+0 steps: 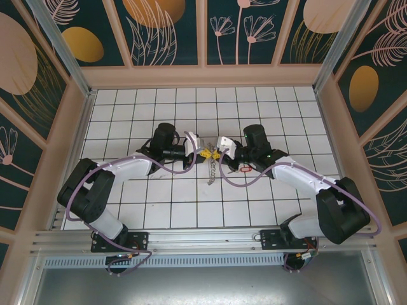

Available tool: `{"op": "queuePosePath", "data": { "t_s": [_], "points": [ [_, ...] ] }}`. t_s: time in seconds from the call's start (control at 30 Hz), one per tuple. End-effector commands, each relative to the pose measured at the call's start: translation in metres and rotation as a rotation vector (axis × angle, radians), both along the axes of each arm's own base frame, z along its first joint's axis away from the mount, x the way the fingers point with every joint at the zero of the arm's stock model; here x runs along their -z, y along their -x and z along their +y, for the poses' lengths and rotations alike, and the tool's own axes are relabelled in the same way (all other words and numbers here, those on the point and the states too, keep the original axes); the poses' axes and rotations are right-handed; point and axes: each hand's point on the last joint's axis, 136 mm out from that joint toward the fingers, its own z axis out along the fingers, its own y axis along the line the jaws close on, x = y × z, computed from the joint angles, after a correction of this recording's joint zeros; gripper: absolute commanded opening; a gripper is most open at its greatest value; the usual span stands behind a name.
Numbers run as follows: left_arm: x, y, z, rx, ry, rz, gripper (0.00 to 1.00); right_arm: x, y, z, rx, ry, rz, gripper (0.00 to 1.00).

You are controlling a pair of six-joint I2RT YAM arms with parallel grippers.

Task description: Put the keys on the keyring

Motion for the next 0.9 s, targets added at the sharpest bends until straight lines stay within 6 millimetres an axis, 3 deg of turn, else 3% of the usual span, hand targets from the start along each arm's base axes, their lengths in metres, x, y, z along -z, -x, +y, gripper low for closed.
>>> {"op": "queuePosePath", "data": {
  "t_s": [0.0, 0.17, 0.23, 0.4, 0.47, 0.6, 0.87],
  "points": [
    [-0.004, 0.007, -0.002, 0.027, 0.008, 0.013, 0.0, -0.028, -0.012, 0.007, -0.012, -0.062, -0.061, 0.09],
    [-0.005, 0.007, -0.003, 0.029, 0.017, 0.023, 0.0, -0.03, -0.011, 0.007, -0.021, -0.063, -0.077, 0.11],
    [-0.006, 0.007, -0.003, 0.028, 0.018, 0.025, 0.0, -0.029, -0.011, 0.007, -0.02, -0.062, -0.08, 0.04],
    [-0.008, 0.006, -0.003, 0.025, 0.021, 0.026, 0.0, -0.029, -0.011, 0.007, -0.02, -0.064, -0.081, 0.0],
    [-0.008, 0.007, -0.003, 0.027, 0.02, 0.028, 0.0, -0.031, -0.01, 0.007, -0.022, -0.078, -0.086, 0.0],
    [-0.004, 0.007, -0.002, 0.02, 0.011, 0.03, 0.1, -0.036, -0.01, 0.005, -0.022, -0.119, -0.087, 0.0],
    [-0.001, 0.006, -0.001, 0.019, -0.003, 0.031, 0.08, -0.038, -0.01, 0.004, -0.018, -0.145, -0.067, 0.0]
  ]
}}
